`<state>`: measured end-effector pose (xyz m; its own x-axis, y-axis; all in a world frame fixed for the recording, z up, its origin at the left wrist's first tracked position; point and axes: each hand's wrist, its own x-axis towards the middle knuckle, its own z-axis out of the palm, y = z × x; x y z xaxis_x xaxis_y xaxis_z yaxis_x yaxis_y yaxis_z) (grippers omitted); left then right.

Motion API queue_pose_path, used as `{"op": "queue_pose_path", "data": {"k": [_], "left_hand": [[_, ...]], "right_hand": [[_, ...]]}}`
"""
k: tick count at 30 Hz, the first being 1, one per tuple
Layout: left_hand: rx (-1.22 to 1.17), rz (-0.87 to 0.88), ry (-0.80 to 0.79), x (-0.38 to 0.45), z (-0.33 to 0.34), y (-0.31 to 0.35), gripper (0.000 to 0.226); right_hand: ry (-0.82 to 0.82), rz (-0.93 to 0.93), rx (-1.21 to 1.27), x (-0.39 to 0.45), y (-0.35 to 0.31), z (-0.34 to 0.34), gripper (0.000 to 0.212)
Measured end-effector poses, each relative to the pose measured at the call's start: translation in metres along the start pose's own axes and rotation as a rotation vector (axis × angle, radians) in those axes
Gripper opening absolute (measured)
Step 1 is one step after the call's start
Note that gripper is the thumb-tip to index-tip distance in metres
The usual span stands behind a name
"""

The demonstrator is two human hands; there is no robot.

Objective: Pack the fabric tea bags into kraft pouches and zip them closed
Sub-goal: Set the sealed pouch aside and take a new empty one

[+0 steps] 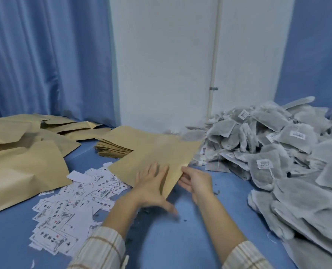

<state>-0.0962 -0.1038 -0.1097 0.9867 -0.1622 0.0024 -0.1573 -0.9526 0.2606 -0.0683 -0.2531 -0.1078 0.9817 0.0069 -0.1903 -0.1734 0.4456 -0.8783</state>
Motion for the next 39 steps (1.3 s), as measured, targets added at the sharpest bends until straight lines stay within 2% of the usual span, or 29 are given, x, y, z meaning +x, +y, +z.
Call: {"op": "queue_pose_path", "data": {"k": [1, 3, 7, 8, 11, 15, 17, 20, 22, 24, 27, 30, 34, 39], "left_hand": [[-0.103, 0.026, -0.057, -0.001, 0.007, 0.004, 0.139], [-0.289, 0.054, -0.031, -0.003, 0.017, 0.008, 0.126], [-0.786, -0.062, 0.246, 0.002, 0.036, 0.023, 0.059], [-0.836, -0.103, 0.294, 0.003, 0.04, 0.028, 0.05], [-0.702, -0.124, 0.397, 0.006, 0.049, 0.039, 0.039], [-1.065, -0.06, 0.372, 0.009, 0.055, 0.048, 0.026], [-1.139, -0.038, 0.408, 0.008, 0.057, 0.052, 0.017], [-1.132, -0.107, 0.563, 0.008, 0.062, 0.055, 0.022], [-1.03, -0.154, 0.686, 0.006, 0.065, 0.057, 0.03], [-0.78, -0.116, 0.729, 0.004, 0.068, 0.06, 0.031], [-0.433, -0.034, 0.738, 0.002, 0.07, 0.066, 0.019], [-0.209, 0.047, 0.76, 0.002, 0.072, 0.071, 0.002], [-0.193, -0.096, 0.667, 0.008, 0.073, 0.067, 0.025], [-0.412, -0.235, 0.802, 0.009, 0.073, 0.063, 0.032]], "right_hand": [[-0.006, 0.048, 0.022, 0.002, 0.009, -0.002, 0.003], [-0.029, 0.103, 0.089, 0.003, 0.024, -0.007, 0.005], [-0.052, 0.112, 0.157, 0.003, 0.041, -0.017, 0.004], [-0.065, 0.108, 0.16, 0.004, 0.043, -0.019, 0.004], [-0.116, 0.081, 0.157, 0.007, 0.044, -0.023, 0.007], [-0.172, 0.049, 0.323, 0.013, 0.048, -0.027, 0.019], [-0.173, 0.027, 0.38, 0.014, 0.052, -0.026, 0.021], [-0.151, -0.005, 0.369, 0.008, 0.055, -0.02, 0.017], [-0.115, -0.059, 0.28, 0.004, 0.055, -0.015, 0.016], [0.006, -0.199, -0.015, 0.002, 0.051, -0.014, 0.022], [0.154, -0.421, -0.549, 0.0, 0.043, -0.018, 0.022], [0.196, -0.514, -0.769, -0.002, 0.038, -0.024, 0.037], [0.229, -0.49, -0.769, -0.003, 0.043, -0.022, 0.044], [0.291, -0.356, -0.69, 0.002, 0.058, -0.02, 0.045]]}}
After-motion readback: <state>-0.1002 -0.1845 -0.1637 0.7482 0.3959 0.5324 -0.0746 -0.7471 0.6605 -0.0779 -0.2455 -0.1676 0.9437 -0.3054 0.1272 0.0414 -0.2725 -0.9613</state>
